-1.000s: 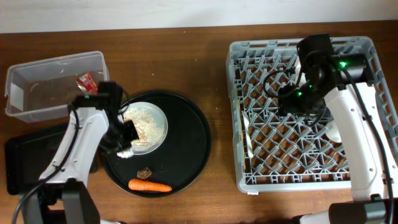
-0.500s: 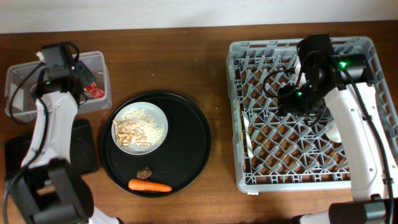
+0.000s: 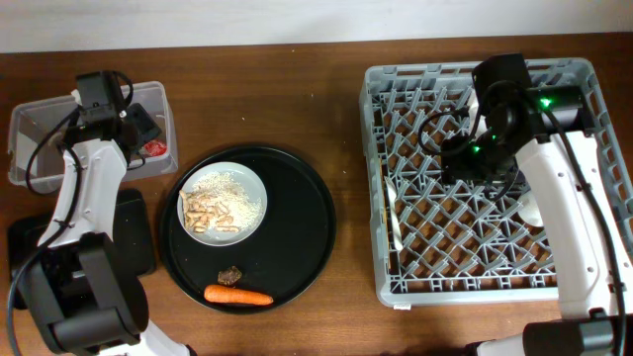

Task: Sort waste into correct bins and load items into the dishwasher rack
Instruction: 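Drop the tissue into the clear bin with the left gripper, then move the left gripper back down toward the black tray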

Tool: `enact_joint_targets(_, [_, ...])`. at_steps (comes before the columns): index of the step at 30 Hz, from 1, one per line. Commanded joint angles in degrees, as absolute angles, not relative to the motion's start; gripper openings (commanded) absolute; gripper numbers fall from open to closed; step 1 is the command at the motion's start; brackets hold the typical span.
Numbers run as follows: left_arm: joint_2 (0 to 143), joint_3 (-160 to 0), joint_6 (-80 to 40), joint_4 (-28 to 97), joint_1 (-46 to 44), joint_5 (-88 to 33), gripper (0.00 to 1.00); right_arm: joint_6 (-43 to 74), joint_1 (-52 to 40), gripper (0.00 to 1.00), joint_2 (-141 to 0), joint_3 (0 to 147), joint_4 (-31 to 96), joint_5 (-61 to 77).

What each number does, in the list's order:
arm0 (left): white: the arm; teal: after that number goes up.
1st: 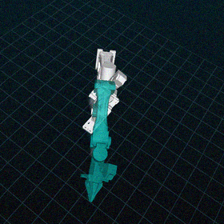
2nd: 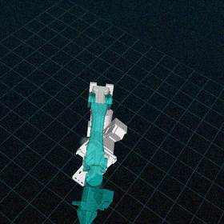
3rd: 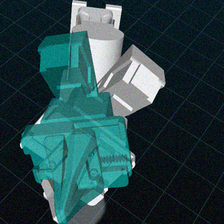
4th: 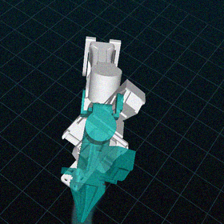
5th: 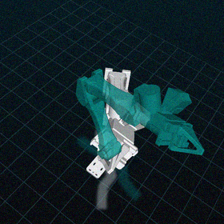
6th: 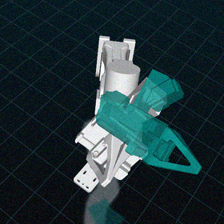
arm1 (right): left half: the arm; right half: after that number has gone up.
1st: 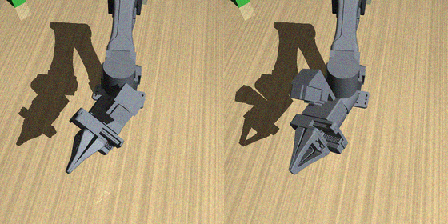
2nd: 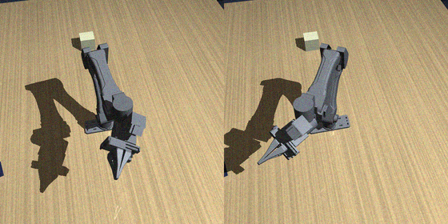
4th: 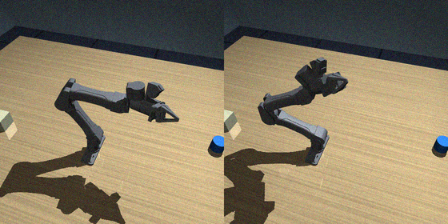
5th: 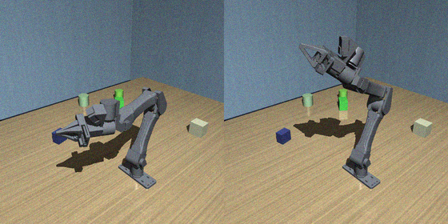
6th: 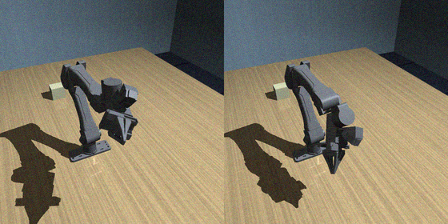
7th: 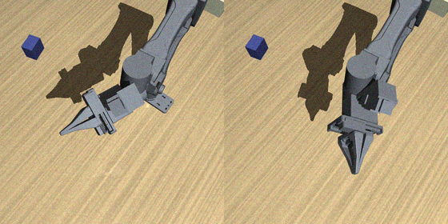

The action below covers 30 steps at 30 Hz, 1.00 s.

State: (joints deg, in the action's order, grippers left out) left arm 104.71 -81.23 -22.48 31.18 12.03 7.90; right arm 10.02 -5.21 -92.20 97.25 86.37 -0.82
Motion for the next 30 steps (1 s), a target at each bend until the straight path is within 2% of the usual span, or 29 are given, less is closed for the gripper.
enact_joint_targets(1, [105.56, -82.56, -22.20, 32.49, 12.45, 7.33, 0.61, 9.63, -4.73, 0.72, -92.31, 97.01, 86.39, -0.89])
enact_joint_targets(10, [106.08, -82.56, -22.22, 44.69, 12.43, 7.31, 0.61, 9.63, -4.73, 0.72, -92.31, 97.01, 86.37, -0.89])
enact_joint_targets(17, [105.95, -82.59, -22.20, 49.34, 12.43, 5.67, 0.60, 9.63, -4.75, 0.72, -92.31, 97.01, 86.37, -0.89])
enact_joint_targets(21, [104.81, -82.59, -22.20, 56.34, 12.12, -6.11, 0.66, 9.63, -4.73, 0.72, -92.29, 97.01, 86.39, -0.89])
enact_joint_targets(25, [104.77, -82.56, -19.79, 64.58, 7.53, -5.17, 0.70, 9.63, -4.73, 0.76, -92.29, 97.01, 86.43, -0.69])
enact_joint_targets(30, [104.75, -82.61, -19.81, 65.43, 5.41, -1.48, 0.73, 9.63, -4.75, 0.76, -92.29, 97.01, 86.78, -0.69])
